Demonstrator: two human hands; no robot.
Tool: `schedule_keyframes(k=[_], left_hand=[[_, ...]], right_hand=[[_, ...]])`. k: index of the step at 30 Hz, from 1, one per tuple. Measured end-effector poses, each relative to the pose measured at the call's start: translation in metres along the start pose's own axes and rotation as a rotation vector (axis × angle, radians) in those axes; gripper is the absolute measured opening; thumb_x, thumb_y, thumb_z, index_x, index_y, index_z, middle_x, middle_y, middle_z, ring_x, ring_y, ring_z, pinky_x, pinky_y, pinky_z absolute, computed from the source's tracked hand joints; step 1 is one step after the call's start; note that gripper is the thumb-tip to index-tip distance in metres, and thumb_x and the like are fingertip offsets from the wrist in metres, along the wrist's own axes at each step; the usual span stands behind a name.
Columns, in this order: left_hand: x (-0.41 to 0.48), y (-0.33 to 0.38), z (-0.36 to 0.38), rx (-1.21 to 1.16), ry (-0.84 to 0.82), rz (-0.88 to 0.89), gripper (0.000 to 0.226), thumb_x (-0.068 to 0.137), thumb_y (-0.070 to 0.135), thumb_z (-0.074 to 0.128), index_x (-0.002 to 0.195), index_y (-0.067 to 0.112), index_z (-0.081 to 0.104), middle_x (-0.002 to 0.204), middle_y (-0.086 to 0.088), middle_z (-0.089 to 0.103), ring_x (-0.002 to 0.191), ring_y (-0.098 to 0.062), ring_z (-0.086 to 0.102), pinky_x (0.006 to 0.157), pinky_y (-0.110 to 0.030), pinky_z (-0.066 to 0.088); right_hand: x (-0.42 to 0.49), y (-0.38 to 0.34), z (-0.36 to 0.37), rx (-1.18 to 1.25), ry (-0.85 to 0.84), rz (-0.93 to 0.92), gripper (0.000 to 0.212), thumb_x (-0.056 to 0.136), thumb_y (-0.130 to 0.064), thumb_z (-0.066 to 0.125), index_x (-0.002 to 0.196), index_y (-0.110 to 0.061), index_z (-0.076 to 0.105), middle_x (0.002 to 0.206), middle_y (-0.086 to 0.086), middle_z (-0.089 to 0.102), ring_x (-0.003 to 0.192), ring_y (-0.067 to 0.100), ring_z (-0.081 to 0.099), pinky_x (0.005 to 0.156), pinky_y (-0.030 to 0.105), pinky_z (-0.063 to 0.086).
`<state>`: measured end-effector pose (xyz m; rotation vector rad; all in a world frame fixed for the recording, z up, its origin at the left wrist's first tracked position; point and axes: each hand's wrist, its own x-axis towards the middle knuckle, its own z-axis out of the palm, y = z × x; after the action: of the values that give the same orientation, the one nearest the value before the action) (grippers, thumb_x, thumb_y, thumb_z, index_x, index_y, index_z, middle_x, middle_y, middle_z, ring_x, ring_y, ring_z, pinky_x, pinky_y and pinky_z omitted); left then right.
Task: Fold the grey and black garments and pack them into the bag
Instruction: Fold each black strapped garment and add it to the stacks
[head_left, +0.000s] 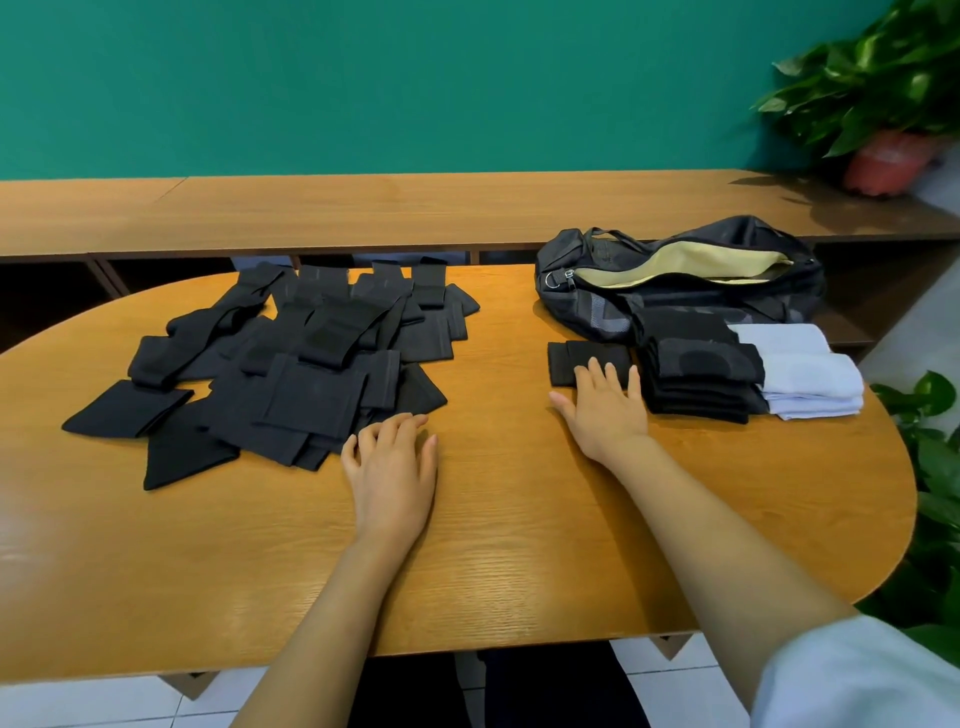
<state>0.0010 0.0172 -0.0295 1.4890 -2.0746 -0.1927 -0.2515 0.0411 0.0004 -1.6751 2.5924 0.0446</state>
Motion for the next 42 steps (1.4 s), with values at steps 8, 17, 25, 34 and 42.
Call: schedule_keyframes(k=[8, 17, 25, 34, 42], left_hand=[[0.001, 0.001, -0.001, -0.012, 0.005, 0.0, 0.03, 0.098, 0.033, 0.051, 0.123, 0.022, 0.062, 0.125, 0.006, 0.061, 0.118, -0.016, 0.046, 0.113, -0.044, 0.021], [-0.001, -0.014, -0.018, 0.059, 0.101, 0.088, 0.031, 0.095, 0.028, 0.057, 0.122, 0.018, 0.065, 0.133, -0.002, 0.058, 0.126, -0.022, 0.047, 0.117, -0.049, 0.014], [-0.001, -0.04, -0.026, 0.21, -0.061, 0.041, 0.059, 0.099, 0.053, 0.022, 0.144, 0.023, 0.045, 0.159, -0.001, 0.025, 0.149, -0.022, 0.012, 0.115, -0.053, -0.012], [-0.001, -0.037, -0.029, 0.231, -0.115, 0.0, 0.063, 0.098, 0.055, 0.013, 0.145, 0.025, 0.042, 0.161, 0.003, 0.019, 0.15, -0.018, 0.005, 0.114, -0.057, -0.013], [-0.002, -0.037, -0.029, 0.218, -0.114, 0.01, 0.048, 0.102, 0.047, 0.033, 0.14, 0.023, 0.05, 0.159, 0.002, 0.026, 0.149, -0.02, 0.01, 0.115, -0.058, -0.012]], right_hand=[[0.004, 0.006, 0.003, 0.054, 0.005, -0.029, 0.068, 0.101, -0.057, 0.018, 0.154, -0.014, 0.019, 0.163, 0.008, 0.011, 0.15, 0.027, 0.004, 0.118, 0.049, -0.005], [-0.022, -0.044, -0.001, 0.198, 0.074, -0.32, 0.058, 0.102, -0.05, 0.026, 0.152, -0.021, 0.024, 0.162, -0.002, 0.012, 0.15, 0.018, 0.0, 0.12, 0.046, -0.005], [-0.028, -0.12, 0.014, 0.245, -0.03, -0.585, 0.056, 0.104, -0.045, 0.026, 0.156, -0.026, 0.012, 0.163, -0.008, 0.005, 0.149, 0.014, -0.007, 0.12, 0.048, -0.006], [-0.046, -0.103, 0.014, 0.19, 0.145, -0.551, 0.058, 0.101, -0.05, 0.023, 0.146, -0.018, 0.041, 0.142, -0.003, 0.046, 0.142, 0.014, 0.027, 0.121, 0.04, -0.004], [-0.083, -0.055, 0.021, 0.252, 0.254, -0.507, 0.083, 0.093, -0.066, 0.001, 0.128, -0.02, 0.06, 0.11, -0.012, 0.057, 0.113, 0.005, 0.051, 0.122, 0.038, -0.004]])
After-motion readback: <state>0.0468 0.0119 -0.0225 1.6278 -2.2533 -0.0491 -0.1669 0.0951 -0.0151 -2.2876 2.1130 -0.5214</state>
